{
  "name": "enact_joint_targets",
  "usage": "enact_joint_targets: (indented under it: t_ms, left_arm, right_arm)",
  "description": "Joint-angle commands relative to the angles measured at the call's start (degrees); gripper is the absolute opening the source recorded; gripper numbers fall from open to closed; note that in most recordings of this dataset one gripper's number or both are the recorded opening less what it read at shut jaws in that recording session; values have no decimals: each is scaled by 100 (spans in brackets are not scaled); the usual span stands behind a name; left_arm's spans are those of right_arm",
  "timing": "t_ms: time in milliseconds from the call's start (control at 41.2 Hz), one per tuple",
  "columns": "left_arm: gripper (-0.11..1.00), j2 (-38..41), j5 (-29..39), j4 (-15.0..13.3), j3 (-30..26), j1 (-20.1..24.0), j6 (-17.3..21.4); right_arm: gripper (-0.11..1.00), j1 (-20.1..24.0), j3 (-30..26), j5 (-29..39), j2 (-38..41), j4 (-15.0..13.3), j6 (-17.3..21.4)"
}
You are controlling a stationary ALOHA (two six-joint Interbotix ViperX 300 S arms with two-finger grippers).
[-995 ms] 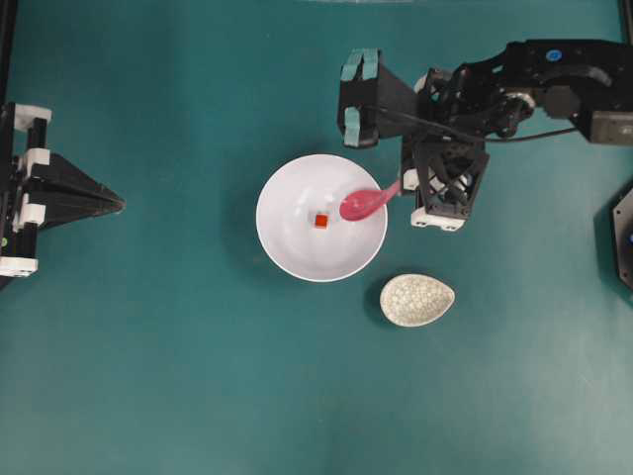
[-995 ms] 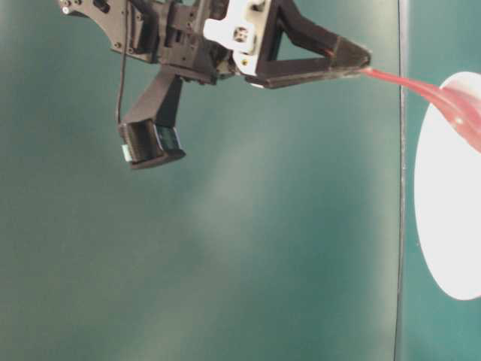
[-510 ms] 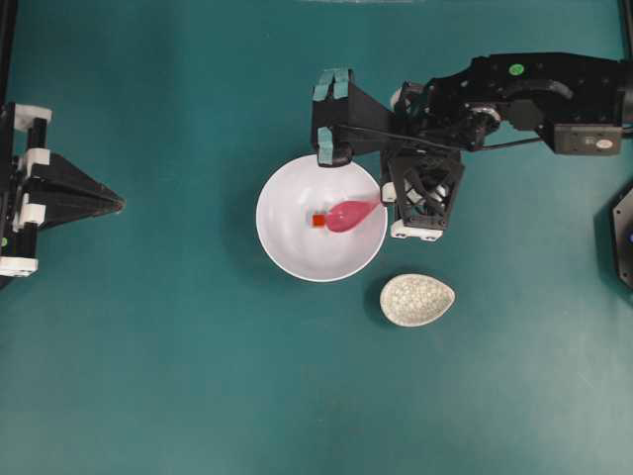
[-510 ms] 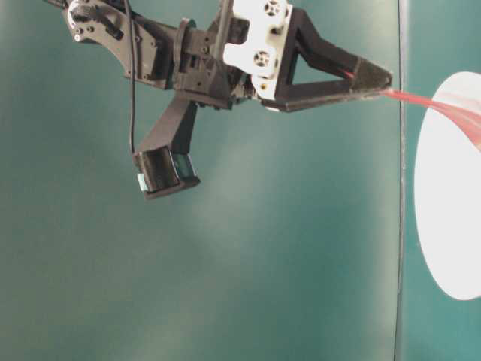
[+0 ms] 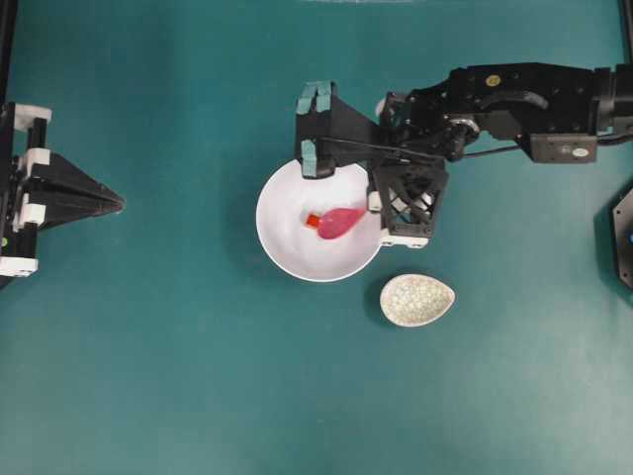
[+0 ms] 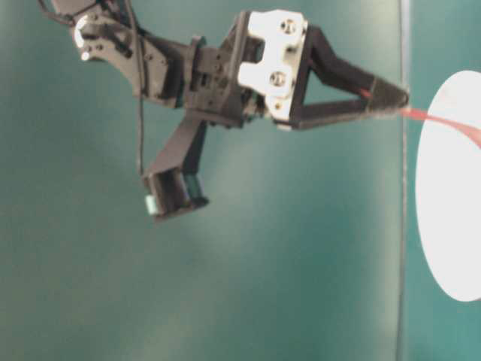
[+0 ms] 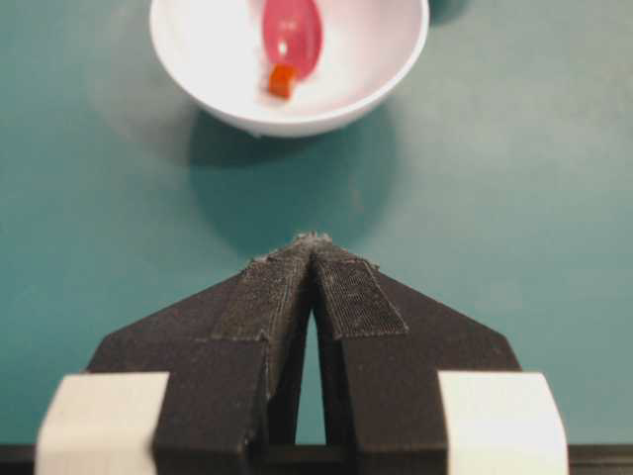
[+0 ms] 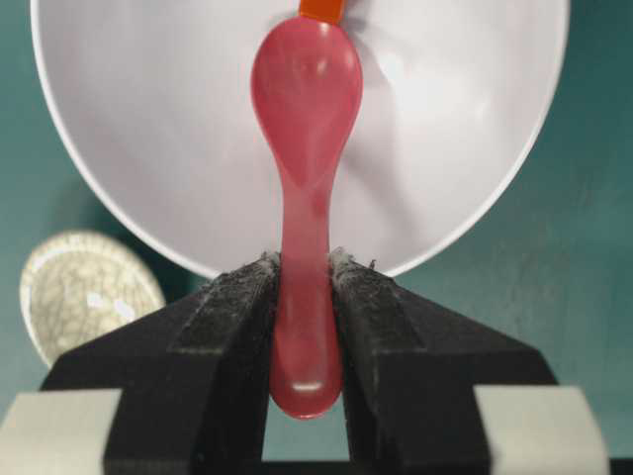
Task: Grip the spoon and scoop the red block from the bowl with right arm.
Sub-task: 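Lower the spoon bowl into the white bowl beside the red cube, then push the spoon under the red cube and tilt it upward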
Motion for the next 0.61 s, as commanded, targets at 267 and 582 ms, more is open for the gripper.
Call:
enact_joint_targets:
  t_ms: [267,582]
  left_arm:
    - [0,35,-70,18,-141,18,9]
    - [0,26,-70,18,-149,18,9]
  right_arm:
    - [24,18,-475,-123,97,-26,44]
    - [24,26,-606,-360,158,35,132]
